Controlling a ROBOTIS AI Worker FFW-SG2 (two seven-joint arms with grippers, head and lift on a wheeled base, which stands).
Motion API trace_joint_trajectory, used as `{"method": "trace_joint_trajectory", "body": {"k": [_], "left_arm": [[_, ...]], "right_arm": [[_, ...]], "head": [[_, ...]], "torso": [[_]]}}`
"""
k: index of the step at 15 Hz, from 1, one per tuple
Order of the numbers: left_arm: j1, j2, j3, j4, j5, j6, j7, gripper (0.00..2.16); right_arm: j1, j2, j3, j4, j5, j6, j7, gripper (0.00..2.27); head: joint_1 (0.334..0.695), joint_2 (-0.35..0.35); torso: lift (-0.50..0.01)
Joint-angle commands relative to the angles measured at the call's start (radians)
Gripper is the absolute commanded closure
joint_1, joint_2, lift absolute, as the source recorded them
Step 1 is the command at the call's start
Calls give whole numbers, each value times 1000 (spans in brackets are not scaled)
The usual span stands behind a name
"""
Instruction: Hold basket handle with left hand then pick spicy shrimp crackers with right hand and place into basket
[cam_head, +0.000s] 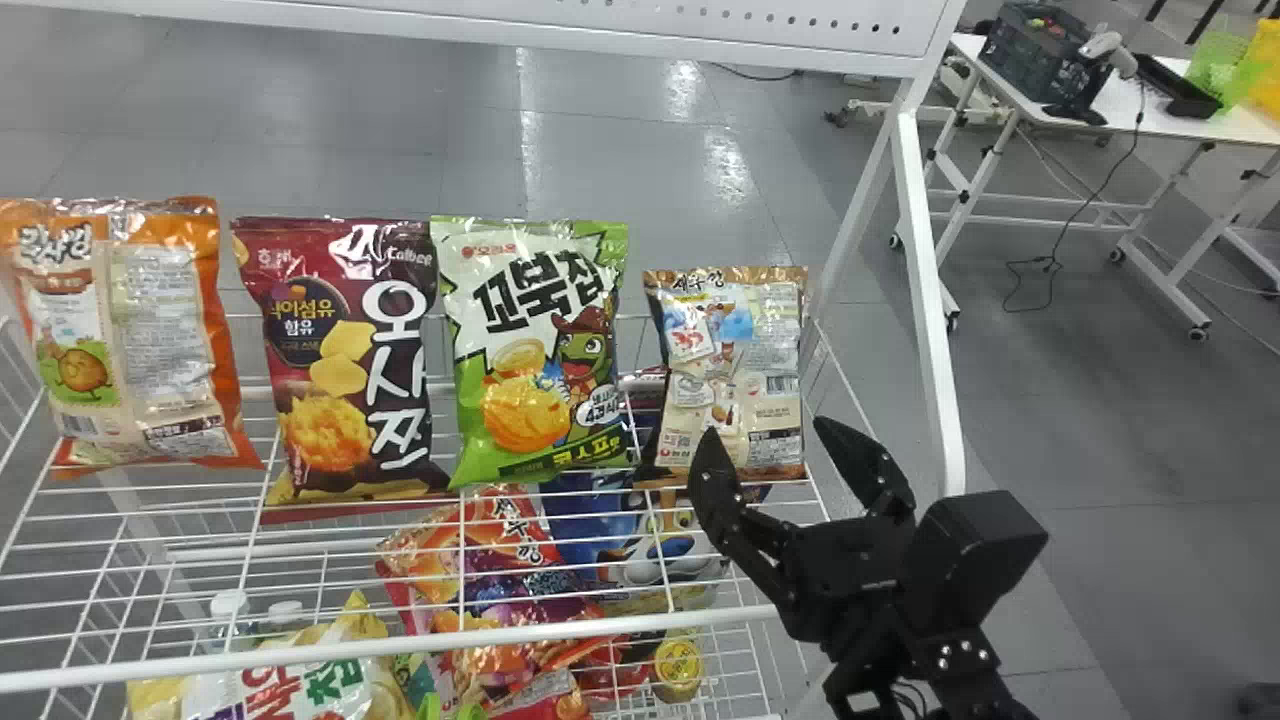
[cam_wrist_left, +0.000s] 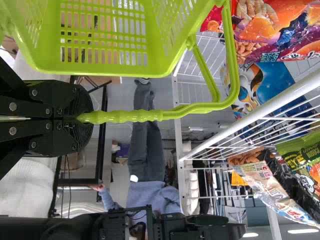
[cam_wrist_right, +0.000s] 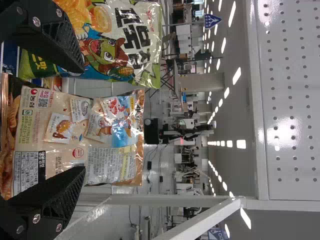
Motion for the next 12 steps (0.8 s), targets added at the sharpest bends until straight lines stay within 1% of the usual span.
{"method": "trace_joint_trajectory", "body": {"k": [1,4,8,12], "left_arm": [[1,-3,0,3,0,1,-1,1895],[-2,-3,0,8,-3,1,-1,1895],[-2,-3,0,14,-5,1,-4,1895],[-5,-3,0,30,-5,1,-8,1895]], "right_arm": [[-48,5,2,26,3,54,0,124],[-109,13,8,66,12,112,0,124],[-192,13,11,118,14,174,0,124],[-246,21,11,153,26,220,0,124]], "head": [[695,-201],[695,-198],[695,-190],[695,-186]], "torso": [[-37],[-37],[-37],[-37]]}}
